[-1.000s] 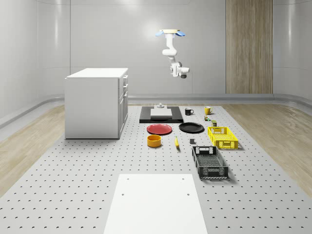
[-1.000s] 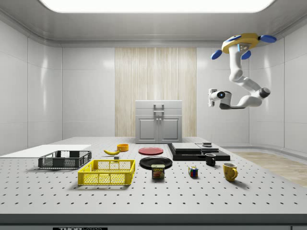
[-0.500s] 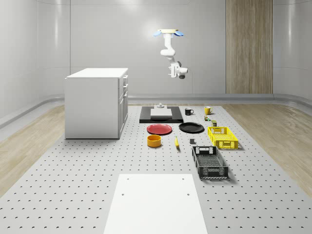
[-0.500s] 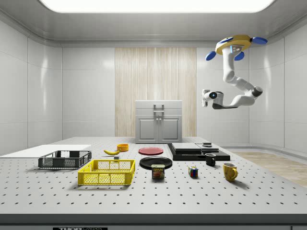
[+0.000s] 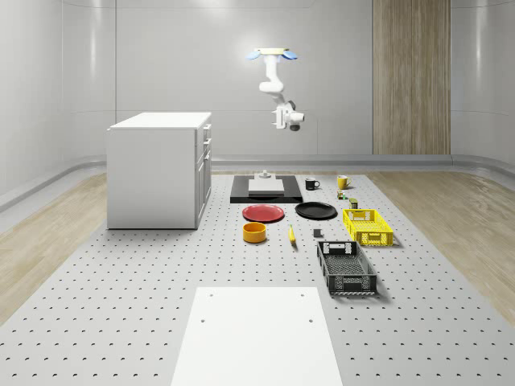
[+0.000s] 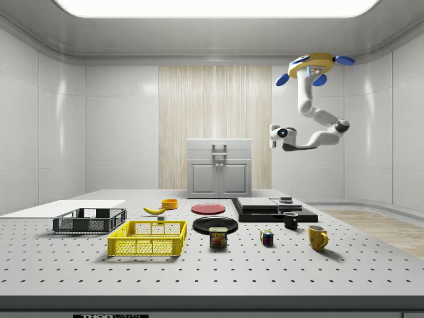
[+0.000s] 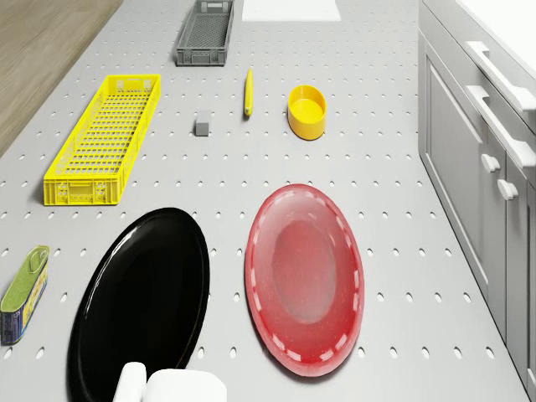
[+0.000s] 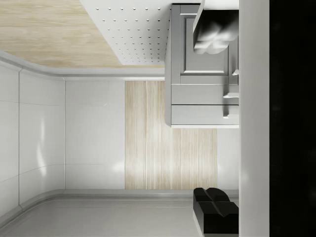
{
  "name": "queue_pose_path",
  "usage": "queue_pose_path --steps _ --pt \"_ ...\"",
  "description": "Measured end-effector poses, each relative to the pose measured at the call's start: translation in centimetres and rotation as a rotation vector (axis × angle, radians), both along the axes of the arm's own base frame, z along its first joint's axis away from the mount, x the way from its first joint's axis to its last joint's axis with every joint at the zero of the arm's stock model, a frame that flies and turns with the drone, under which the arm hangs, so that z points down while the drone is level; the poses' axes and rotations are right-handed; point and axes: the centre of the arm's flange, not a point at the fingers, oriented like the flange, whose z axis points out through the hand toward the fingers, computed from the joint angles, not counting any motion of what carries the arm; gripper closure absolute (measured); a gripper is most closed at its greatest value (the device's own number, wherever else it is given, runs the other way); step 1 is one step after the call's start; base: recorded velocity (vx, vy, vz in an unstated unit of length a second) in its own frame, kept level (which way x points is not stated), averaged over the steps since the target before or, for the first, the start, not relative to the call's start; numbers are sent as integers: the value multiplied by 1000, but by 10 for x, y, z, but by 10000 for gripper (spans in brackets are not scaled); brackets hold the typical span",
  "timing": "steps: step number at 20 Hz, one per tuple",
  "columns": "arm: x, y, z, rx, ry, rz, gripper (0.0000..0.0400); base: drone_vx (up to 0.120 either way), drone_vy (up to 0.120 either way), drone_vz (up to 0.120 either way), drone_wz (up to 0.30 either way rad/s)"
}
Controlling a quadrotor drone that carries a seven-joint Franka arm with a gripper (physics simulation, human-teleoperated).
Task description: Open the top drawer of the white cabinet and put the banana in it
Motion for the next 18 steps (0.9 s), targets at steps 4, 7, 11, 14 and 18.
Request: queue_pose_path --steps 4,7,11,14,18 --pt "0 0 0 0 0 0 0 120 -120 0 0" --pt "0 0 0 0 0 0 0 120 -120 0 0" --pt "0 0 0 0 0 0 0 120 -120 0 0" --pt "0 0 0 0 0 0 0 120 -120 0 0" --pt "0 0 0 0 0 0 0 120 -120 0 0"
